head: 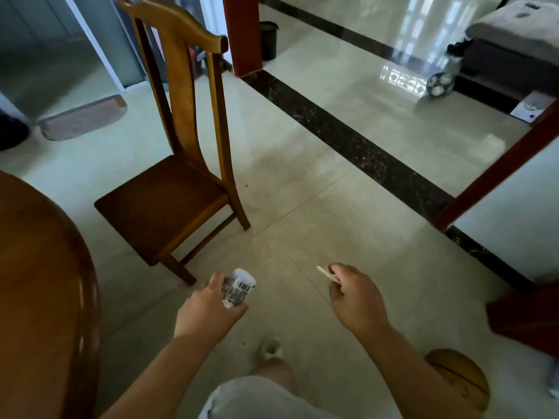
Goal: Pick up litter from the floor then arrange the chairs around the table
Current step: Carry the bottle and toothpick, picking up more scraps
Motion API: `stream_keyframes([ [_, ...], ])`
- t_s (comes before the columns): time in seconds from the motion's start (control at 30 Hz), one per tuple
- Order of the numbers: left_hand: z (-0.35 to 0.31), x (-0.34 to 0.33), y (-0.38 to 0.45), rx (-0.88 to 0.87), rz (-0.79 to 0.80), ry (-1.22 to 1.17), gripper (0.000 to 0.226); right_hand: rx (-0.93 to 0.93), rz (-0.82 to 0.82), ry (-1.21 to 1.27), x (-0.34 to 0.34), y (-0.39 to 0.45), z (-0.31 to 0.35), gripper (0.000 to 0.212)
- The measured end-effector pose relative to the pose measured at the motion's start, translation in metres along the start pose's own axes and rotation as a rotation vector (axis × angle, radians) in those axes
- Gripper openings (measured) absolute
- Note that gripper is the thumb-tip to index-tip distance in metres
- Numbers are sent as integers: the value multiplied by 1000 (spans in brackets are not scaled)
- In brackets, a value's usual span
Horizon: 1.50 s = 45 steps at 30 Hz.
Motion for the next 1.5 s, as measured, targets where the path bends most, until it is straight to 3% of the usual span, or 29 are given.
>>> stream_keyframes([
  [0.37,-119,57,258,-10,8,-51,54,32,74,-60,47,274,21,32],
  [0.53,-174,97,358,-22,-16,-42,44,67,50,-39,76,381,37,31],
  [1.0,-237,183,601,291,-82,-112,50,240,259,-58,93,715,71,27],
  [1.2,-243,237,671,404,-171,-234,42,345,378,-83,71,827,131,23],
  [1.5,-161,268,780,584,-200,-360,46,494,523,-169,-14,957,221,30],
])
Point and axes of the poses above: each hand's wrist, its own y-axis towards the middle knuckle, its own x-axis out of the back of the hand, z = x × y, the point moved 7 cm from there along y, towards the middle knuckle, and after that the axes turned 13 degrees about y, right-handed, at the moved point
